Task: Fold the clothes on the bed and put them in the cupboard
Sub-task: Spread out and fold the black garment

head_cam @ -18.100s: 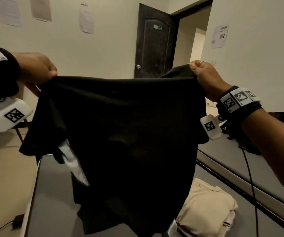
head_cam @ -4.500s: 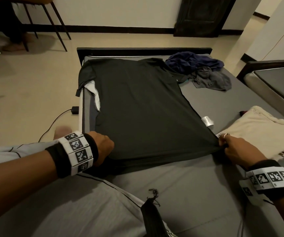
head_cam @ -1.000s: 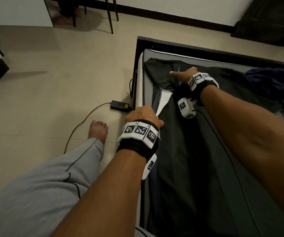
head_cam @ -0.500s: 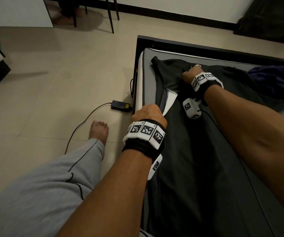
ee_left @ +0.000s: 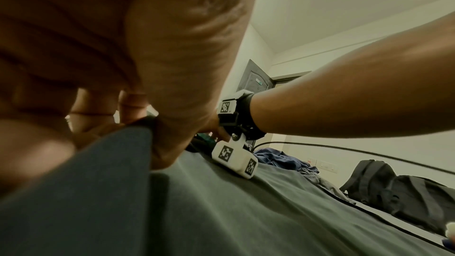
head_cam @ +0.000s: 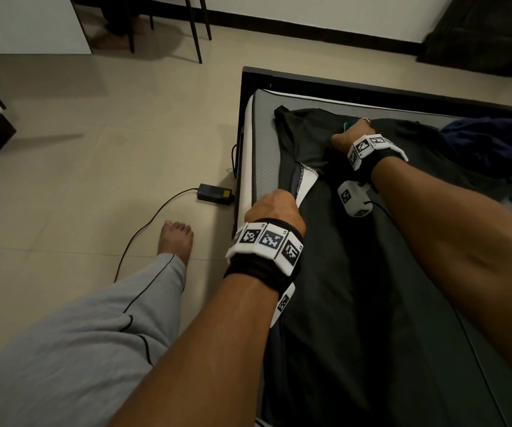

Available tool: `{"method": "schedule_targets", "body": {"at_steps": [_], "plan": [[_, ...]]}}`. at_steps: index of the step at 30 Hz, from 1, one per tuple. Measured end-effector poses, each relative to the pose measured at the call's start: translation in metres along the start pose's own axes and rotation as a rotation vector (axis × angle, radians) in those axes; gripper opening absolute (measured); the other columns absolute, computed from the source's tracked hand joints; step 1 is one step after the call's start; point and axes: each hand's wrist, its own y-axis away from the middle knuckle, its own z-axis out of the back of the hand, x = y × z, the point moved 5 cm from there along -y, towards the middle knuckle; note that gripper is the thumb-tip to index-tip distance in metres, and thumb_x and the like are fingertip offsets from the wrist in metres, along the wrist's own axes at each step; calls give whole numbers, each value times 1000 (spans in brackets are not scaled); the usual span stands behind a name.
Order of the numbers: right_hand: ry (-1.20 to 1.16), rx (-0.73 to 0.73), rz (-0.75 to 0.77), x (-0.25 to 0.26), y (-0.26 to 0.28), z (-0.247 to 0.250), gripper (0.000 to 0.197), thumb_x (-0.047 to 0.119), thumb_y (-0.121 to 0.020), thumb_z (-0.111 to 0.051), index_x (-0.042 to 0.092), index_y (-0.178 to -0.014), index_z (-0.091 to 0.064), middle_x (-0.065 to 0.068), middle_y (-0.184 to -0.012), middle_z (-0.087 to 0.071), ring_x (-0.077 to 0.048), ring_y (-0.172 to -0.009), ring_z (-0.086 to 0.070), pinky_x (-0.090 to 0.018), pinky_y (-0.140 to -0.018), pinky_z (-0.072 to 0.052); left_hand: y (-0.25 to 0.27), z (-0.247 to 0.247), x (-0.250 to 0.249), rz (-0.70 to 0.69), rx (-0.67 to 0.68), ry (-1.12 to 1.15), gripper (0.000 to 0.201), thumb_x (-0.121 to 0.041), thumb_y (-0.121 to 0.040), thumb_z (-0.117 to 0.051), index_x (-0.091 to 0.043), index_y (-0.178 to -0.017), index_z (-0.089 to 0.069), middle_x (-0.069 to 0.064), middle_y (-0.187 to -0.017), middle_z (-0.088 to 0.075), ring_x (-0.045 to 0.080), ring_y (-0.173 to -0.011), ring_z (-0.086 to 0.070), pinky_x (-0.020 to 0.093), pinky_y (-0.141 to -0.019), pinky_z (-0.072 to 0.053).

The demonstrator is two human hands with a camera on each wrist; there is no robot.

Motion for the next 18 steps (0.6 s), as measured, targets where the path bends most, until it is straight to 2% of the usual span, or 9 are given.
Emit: {"method": "schedule_targets", "body": {"at_steps": [1, 3, 5, 7, 9, 12, 13, 15, 18], "plan": [[84, -21, 19, 2, 0, 1, 73, 36, -88, -69, 3, -143, -35, -18, -137, -51, -32, -108, -54, -41, -87, -48, 0, 0, 0, 1, 2, -7, 30, -15, -91, -58, -9, -120, -55, 11, -122, -61, 30, -111, -62, 36, -82, -47], [218, -79, 98, 10, -2, 2, 77, 40, -86, -73, 10, -146, -35, -19, -147, -39, -40, -132, -41, -53, -107, -39, -2, -2, 0, 8, 4, -23, 33, -17, -91, -59, -10, -123, -54, 11, -124, -61, 31, -113, -61, 37, -87, -48], [282, -121, 235, 24, -2, 1, 70, 38, -85, -72, 18, -144, -41, -16, -148, -37, -40, -137, -36, -55, -111, -32, -3, -3, -1, 10, 7, -31, 32, -19, -90, -61, -11, -121, -54, 10, -121, -62, 30, -110, -62, 37, -84, -48], [353, -136, 396, 41, 3, -2, 53, 37, -87, -68, 17, -134, -53, -15, -136, -49, -38, -127, -46, -52, -105, -40, -5, -4, -1, -2, 5, -29, 23, -18, -91, -60, -12, -113, -57, 8, -111, -62, 29, -104, -63, 35, -76, -46], [319, -78, 516, 56, 18, -3, 29, 31, -91, -61, 11, -112, -64, -14, -108, -63, -34, -103, -62, -46, -89, -53, -7, -5, 1, -11, -2, -13, 9, -16, -90, -59, -15, -99, -55, 7, -99, -58, 30, -102, -64, 33, -74, -44], [205, 22, 619, 67, 61, 2, 10, 24, -91, -58, 18, -86, -64, -2, -78, -63, -20, -73, -63, -39, -72, -58, -8, -3, 7, -8, 8, 11, 5, -17, -89, -58, -16, -92, -55, 10, -107, -63, 34, -103, -63, 34, -78, -47], [184, 37, 639, 65, 81, 6, 8, 24, -88, -59, 22, -82, -61, 0, -76, -63, -17, -70, -62, -38, -69, -58, -6, 0, 8, -3, 3, 21, 9, -20, -89, -60, -15, -96, -59, 12, -110, -64, 34, -103, -62, 34, -77, -46], [177, 98, 674, 48, 124, 6, 8, 28, -86, -62, 25, -80, -58, 2, -79, -63, -14, -72, -62, -36, -68, -56, -2, 5, 12, 20, 24, 33, 24, -33, -89, -64, -11, -99, -61, 11, -103, -63, 33, -95, -63, 32, -73, -45], [170, 299, 597, 7, 181, -7, 17, 37, -87, -69, 21, -86, -62, 2, -81, -66, -12, -72, -65, -33, -66, -56, 8, 7, 15, 47, 119, 40, 34, -41, -81, -75, -12, -85, -58, 8, -94, -67, 28, -84, -68, 32, -70, -54]]}}
